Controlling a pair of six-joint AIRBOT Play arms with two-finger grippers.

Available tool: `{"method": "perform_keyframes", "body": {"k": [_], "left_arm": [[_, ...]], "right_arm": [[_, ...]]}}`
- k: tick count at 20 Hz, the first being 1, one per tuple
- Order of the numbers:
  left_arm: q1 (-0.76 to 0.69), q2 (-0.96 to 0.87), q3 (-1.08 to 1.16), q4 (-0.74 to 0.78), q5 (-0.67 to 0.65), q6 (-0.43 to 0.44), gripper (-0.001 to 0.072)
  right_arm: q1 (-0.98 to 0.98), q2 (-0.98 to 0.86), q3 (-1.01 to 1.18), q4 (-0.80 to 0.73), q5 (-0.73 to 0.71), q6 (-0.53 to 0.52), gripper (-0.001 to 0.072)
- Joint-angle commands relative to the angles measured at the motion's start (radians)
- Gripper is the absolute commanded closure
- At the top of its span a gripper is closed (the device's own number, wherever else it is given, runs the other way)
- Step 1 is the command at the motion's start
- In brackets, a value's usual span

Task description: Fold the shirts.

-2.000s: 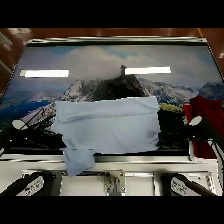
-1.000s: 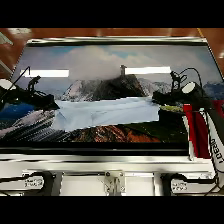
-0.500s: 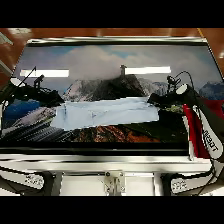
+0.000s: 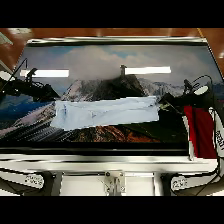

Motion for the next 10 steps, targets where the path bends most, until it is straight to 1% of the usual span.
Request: {"method": "perform_keyframes", "body": {"k": [1, 3, 5, 6, 7, 8, 9, 10], "left_arm": [[0.000, 0.026, 0.009, -0.003, -0.023, 0.001, 0.0298], [0.000, 0.042, 0.009, -0.027, -0.026, 0.001, 0.0322], [0.000, 0.056, 0.009, -0.076, -0.024, 0.002, 0.0322], [0.000, 0.061, 0.009, -0.103, -0.025, 0.002, 0.0322], [0.000, 0.065, 0.009, -0.126, -0.025, 0.002, 0.0321], [-0.001, 0.069, 0.009, -0.148, -0.025, 0.002, 0.0322], [-0.002, 0.072, 0.009, -0.166, -0.025, 0.002, 0.0345], [-0.005, 0.073, 0.009, -0.181, -0.023, 0.001, 0.0446]], "right_arm": [[0.002, -0.082, -0.001, 0.200, 0.036, -0.066, 0.0070], [0.032, -0.122, -0.001, 0.284, 0.011, -0.080, 0.0070], [0.068, -0.146, -0.001, 0.307, -0.013, -0.085, 0.0073], [0.086, -0.151, -0.001, 0.305, -0.032, -0.085, 0.0099], [0.098, -0.150, 0.000, 0.303, -0.050, -0.087, 0.0311], [0.103, -0.145, 0.003, 0.307, -0.061, -0.089, 0.0623], [0.102, -0.136, 0.006, 0.317, -0.061, -0.098, 0.0645], [0.100, -0.117, 0.006, 0.322, -0.056, -0.117, 0.0645]]}}
